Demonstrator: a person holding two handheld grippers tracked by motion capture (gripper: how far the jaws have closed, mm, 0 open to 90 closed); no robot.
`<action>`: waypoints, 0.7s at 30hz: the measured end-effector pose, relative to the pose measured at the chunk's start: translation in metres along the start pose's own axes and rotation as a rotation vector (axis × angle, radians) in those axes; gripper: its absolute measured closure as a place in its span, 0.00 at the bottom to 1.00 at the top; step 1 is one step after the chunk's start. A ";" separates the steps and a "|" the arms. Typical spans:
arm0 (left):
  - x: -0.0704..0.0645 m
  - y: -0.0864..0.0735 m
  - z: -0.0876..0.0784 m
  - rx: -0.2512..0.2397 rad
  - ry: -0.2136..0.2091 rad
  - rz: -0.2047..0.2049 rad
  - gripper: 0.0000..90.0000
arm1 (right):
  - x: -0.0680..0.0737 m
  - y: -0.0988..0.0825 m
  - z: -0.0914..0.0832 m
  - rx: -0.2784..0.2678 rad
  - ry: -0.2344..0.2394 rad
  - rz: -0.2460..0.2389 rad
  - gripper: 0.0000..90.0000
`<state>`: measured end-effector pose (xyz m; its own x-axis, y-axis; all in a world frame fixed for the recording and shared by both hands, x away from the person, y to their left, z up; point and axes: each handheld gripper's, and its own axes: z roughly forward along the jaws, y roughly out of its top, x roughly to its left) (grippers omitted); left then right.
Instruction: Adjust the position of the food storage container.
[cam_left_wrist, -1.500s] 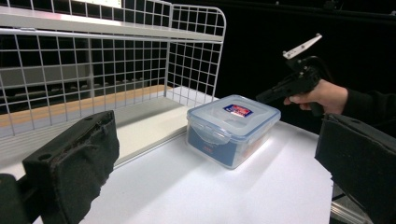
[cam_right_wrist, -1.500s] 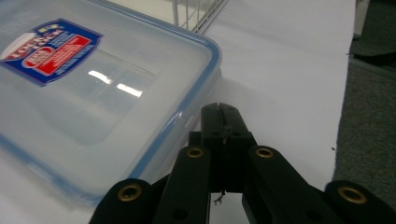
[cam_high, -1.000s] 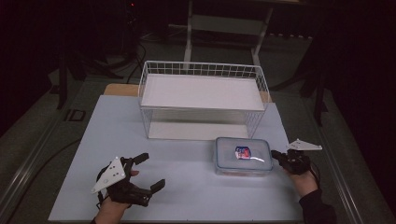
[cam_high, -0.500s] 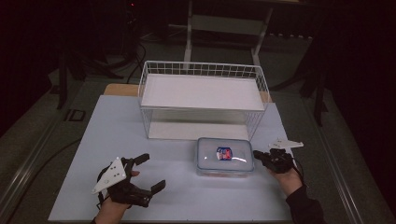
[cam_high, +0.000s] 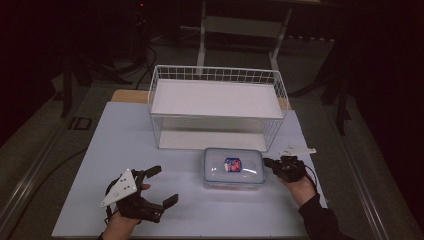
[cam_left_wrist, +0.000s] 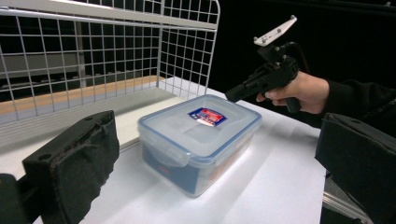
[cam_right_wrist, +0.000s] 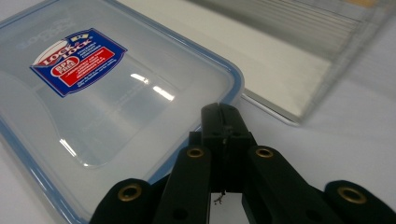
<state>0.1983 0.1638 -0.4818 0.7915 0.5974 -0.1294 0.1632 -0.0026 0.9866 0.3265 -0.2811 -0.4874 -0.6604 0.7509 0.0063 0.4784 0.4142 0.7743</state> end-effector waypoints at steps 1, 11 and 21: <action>0.000 0.000 0.000 0.001 0.000 0.000 0.00 | 0.002 0.001 0.002 -0.002 0.007 -0.006 1.00; -0.001 -0.001 0.001 0.007 -0.007 0.000 0.00 | 0.027 0.015 0.022 -0.010 0.059 -0.047 1.00; 0.000 -0.002 0.002 0.019 -0.012 -0.004 0.00 | 0.037 0.020 0.025 -0.029 0.067 -0.076 1.00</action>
<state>0.1992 0.1626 -0.4841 0.7975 0.5881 -0.1343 0.1775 -0.0161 0.9840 0.3260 -0.2328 -0.4877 -0.7316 0.6817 -0.0114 0.4096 0.4529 0.7919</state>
